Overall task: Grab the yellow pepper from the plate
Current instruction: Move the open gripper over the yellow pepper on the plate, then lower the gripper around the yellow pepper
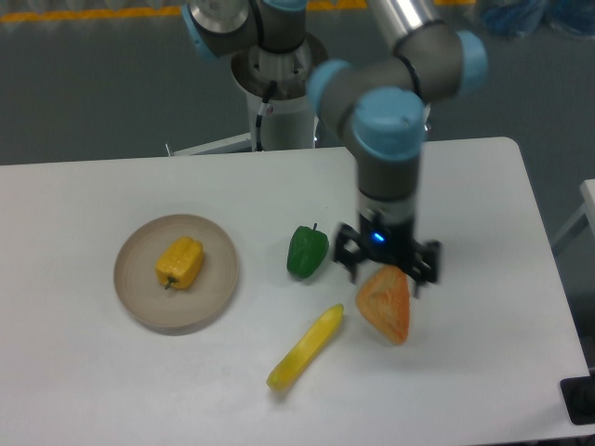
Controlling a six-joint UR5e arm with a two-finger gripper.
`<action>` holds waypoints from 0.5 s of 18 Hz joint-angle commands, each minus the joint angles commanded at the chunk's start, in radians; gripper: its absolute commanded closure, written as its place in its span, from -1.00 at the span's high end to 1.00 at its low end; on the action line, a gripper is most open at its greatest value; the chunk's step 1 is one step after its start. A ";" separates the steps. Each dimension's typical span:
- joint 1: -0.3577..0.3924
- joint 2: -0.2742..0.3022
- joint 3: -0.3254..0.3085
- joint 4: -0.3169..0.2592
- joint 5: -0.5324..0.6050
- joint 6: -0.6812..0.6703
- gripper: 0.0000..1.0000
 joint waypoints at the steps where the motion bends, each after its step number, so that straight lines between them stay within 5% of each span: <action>1: -0.014 0.018 -0.025 0.003 -0.025 -0.026 1.00; 5: -0.190 0.022 -0.105 0.038 -0.036 -0.178 1.00; 9: -0.267 0.013 -0.132 0.057 -0.031 -0.217 1.00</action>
